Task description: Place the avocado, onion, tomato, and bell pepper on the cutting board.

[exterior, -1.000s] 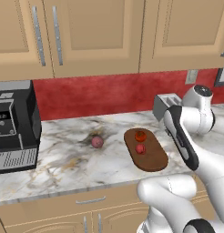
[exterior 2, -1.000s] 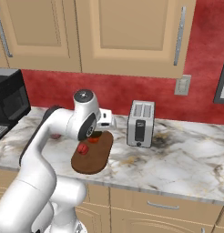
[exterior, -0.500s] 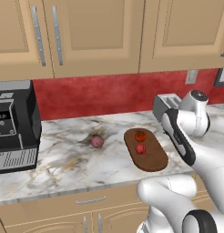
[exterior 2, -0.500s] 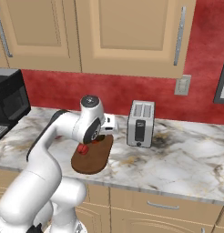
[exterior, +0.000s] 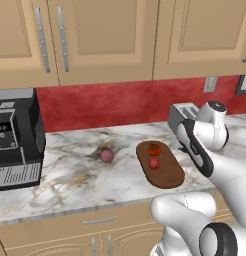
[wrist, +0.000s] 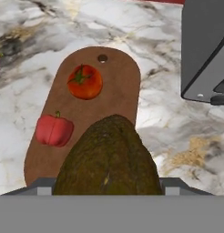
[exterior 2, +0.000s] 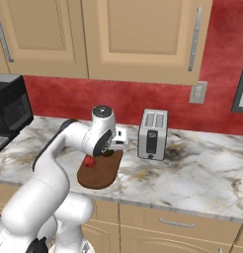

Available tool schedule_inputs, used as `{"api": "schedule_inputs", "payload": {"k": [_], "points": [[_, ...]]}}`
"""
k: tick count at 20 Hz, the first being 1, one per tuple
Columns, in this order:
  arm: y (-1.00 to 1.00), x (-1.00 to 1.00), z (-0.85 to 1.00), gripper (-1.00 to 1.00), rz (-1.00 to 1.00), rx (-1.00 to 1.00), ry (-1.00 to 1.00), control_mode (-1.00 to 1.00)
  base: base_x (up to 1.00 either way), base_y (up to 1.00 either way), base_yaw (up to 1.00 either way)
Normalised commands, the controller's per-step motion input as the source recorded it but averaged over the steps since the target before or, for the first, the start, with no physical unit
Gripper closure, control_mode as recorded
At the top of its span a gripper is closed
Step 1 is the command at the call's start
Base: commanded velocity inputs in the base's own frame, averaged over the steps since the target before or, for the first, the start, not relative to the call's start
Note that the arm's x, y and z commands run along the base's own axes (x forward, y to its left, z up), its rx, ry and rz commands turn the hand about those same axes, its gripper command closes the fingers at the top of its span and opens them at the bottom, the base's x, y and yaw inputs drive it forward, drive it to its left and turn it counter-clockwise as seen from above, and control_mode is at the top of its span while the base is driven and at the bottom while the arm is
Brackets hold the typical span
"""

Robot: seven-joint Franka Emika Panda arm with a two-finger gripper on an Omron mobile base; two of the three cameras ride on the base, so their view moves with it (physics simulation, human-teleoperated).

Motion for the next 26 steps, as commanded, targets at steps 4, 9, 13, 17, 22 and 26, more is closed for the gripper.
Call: {"api": "schedule_inputs", "payload": {"k": [4, 9, 13, 17, 22, 26], "points": [[0.08, 0.0, -0.21, 1.0, 0.0, 0.04, 0.06, -1.0, 0.0, 0.0, 0.0], [0.18, 0.07, -0.22, 1.0, 0.0, 0.01, 0.06, -1.0, 0.0, 0.0, 0.0], [0.16, 0.17, -0.21, 1.0, 0.0, 0.0, 0.03, -1.0, 0.0, 0.0, 0.0], [0.0, 0.38, -0.18, 1.0, 0.01, 0.0, 0.0, -1.0, 0.0, 0.0, 0.0], [0.0, 0.52, -0.24, 1.0, 0.0, 0.0, 0.02, -1.0, 0.0, 0.0, 0.0], [0.0, 0.34, -0.22, 1.0, 0.0, 0.0, 0.03, -1.0, 0.0, 0.0, 0.0]]}}
